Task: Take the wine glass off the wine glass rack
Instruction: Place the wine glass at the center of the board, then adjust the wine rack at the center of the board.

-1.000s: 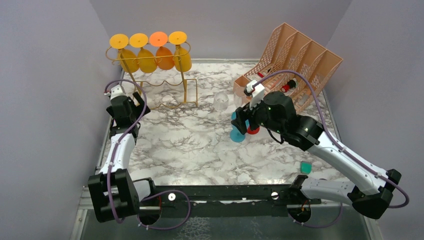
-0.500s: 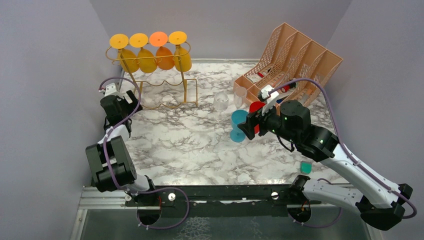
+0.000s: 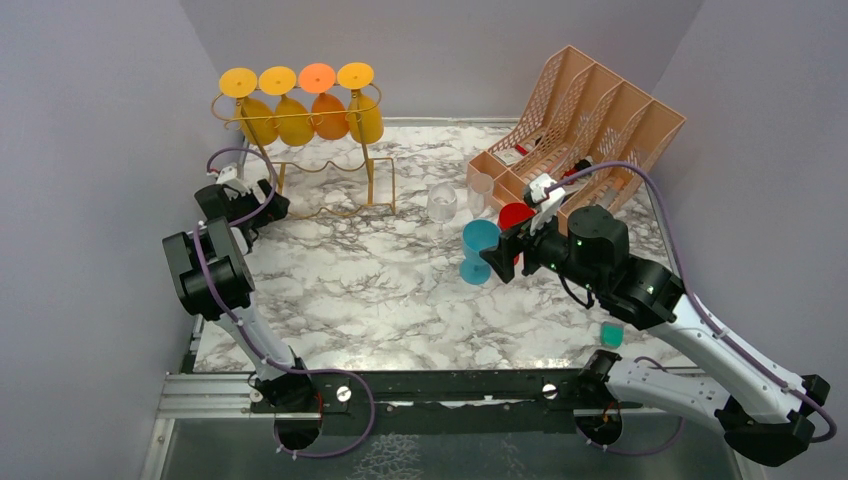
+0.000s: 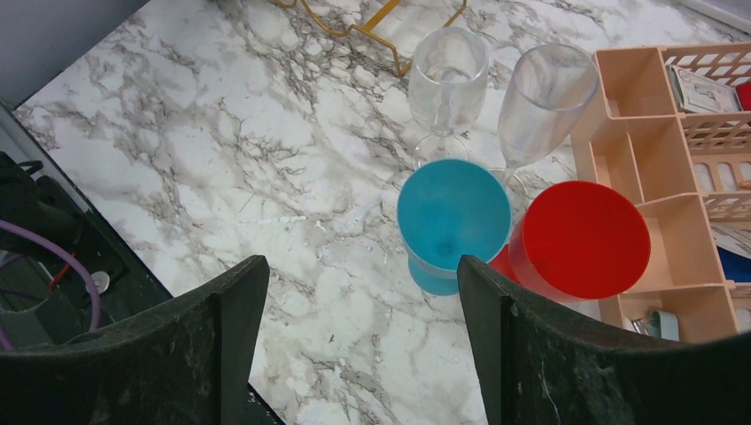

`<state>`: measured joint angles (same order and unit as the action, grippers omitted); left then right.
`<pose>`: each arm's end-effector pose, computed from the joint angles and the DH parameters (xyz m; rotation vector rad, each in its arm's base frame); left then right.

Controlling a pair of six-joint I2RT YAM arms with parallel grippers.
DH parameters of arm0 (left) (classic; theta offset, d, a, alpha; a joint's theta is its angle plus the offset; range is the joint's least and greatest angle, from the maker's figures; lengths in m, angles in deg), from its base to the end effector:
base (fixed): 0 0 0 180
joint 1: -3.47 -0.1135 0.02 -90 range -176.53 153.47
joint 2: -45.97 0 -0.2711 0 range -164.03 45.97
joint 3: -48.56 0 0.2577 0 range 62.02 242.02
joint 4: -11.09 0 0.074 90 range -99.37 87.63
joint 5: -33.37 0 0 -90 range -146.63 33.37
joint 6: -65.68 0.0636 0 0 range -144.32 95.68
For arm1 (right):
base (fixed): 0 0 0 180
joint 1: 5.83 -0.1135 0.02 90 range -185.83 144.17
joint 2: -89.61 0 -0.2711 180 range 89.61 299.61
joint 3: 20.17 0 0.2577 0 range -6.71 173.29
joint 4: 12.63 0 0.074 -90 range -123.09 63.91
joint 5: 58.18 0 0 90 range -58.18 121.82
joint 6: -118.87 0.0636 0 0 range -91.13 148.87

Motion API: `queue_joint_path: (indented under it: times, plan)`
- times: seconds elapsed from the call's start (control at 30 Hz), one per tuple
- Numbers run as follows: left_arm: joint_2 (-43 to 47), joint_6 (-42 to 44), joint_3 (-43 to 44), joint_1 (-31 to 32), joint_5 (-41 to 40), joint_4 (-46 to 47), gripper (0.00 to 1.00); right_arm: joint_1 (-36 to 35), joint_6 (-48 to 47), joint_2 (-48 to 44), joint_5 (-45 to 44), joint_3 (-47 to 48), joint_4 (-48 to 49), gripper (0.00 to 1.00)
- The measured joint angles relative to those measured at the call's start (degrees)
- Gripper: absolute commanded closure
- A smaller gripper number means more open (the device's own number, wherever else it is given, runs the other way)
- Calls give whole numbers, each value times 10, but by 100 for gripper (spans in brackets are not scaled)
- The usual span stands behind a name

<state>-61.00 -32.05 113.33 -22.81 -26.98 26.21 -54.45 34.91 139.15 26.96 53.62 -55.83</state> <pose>0.3772 0.1512 0.1408 -0.2705 1.9731 -0.3197 0.1422 0.1532 0.3810 -0.6496 1.8288 0.5627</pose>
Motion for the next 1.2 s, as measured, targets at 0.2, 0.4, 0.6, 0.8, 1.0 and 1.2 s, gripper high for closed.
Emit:
queue_joint_path:
  times: [0.2, 0.4, 0.6, 0.8, 1.0, 1.2]
  plan:
    - [-5, -2, -1, 0, 31, 7, 5, 0, 1, -1, 0, -7, -2, 19]
    - [20, -2, -38, 0, 39, 17, 7, 0, 4, 0, 0, -7, -1, 19]
    - [55, -20, -78, 0, 54, 18, 9, 0, 10, 0, 0, -7, -1, 19]
    - [94, -51, -119, 4, 53, 17, 9, 0, 19, -3, 0, -7, -2, 19]
    - [157, -85, -183, 21, 41, 19, 9, 0, 27, -13, 0, -7, -3, 19]
    - [209, -127, -232, 33, 29, 20, 9, 0, 32, -25, 0, -7, -3, 19]
